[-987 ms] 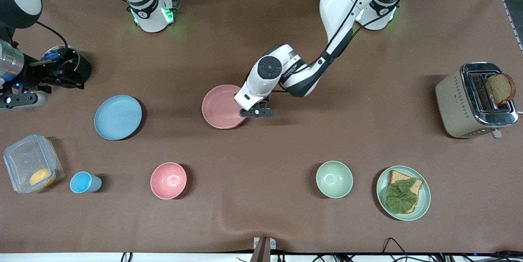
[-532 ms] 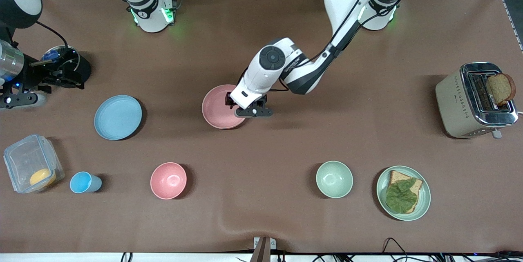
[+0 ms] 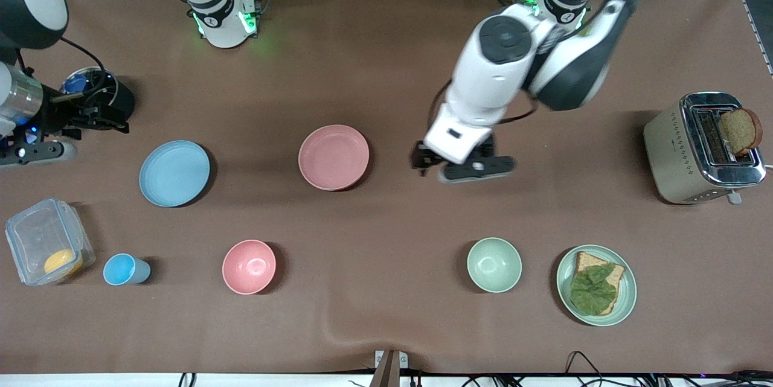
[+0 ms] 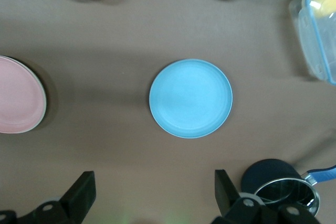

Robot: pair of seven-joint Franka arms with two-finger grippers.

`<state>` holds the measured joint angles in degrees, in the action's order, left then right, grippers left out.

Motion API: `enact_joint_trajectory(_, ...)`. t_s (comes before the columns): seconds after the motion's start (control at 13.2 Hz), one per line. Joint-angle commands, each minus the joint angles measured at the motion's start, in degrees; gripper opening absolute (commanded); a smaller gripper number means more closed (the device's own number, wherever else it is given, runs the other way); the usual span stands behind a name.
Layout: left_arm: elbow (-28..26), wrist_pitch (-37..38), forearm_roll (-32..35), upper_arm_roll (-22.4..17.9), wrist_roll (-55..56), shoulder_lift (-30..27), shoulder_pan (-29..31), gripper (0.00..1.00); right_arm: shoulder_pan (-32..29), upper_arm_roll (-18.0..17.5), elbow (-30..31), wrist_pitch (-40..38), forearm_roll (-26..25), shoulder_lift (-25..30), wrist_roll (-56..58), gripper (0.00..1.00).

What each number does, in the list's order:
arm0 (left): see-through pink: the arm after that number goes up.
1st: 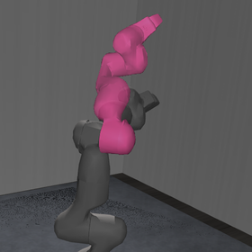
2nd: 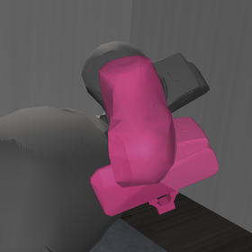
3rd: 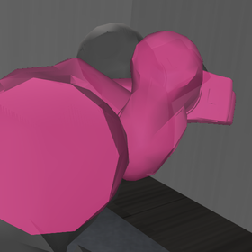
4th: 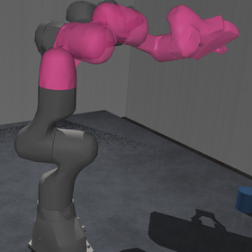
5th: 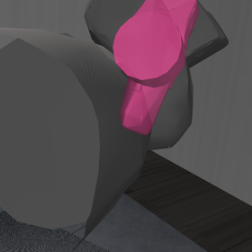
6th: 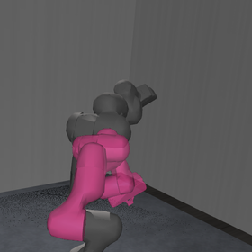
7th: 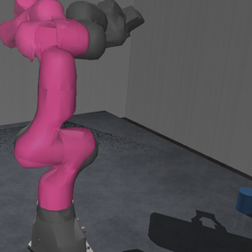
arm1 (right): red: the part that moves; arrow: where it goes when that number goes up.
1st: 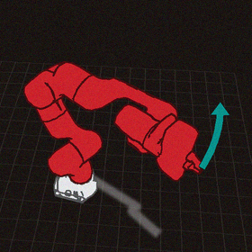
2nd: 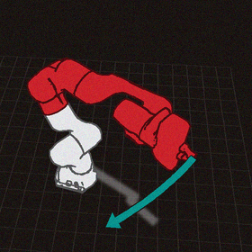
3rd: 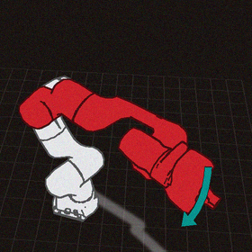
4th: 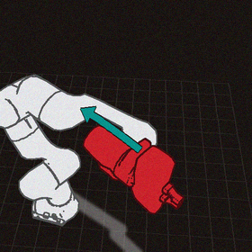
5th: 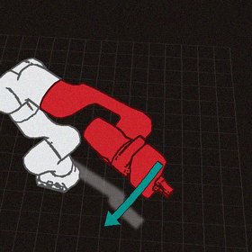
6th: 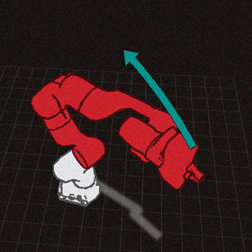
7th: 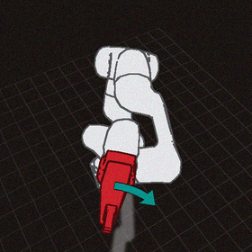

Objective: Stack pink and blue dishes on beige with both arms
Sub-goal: 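Withdraw the left gripper while the right gripper reaches the blue plate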

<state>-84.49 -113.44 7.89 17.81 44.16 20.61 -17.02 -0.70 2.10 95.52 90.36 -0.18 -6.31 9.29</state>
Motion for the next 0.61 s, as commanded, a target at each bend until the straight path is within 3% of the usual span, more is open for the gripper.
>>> enact_joint_trajectory(0.0,-2.3,6.5,1.2,0.5,-11.2,-6.1,6.1,1.00,-4.8,-0.7,-1.2,0.2,-0.2,-7.6,0.4,1.00)
enact_joint_trajectory(0.23,-2.0,12.8,1.2,0.5,-17.4,-10.5,11.1,1.00,-8.8,-0.7,-1.4,2.5,0.3,-14.6,2.2,1.00)
enact_joint_trajectory(0.53,-1.7,17.5,0.4,0.6,-26.4,-14.7,16.6,1.00,-14.4,-0.8,-1.4,11.8,3.0,-24.8,9.5,1.00)
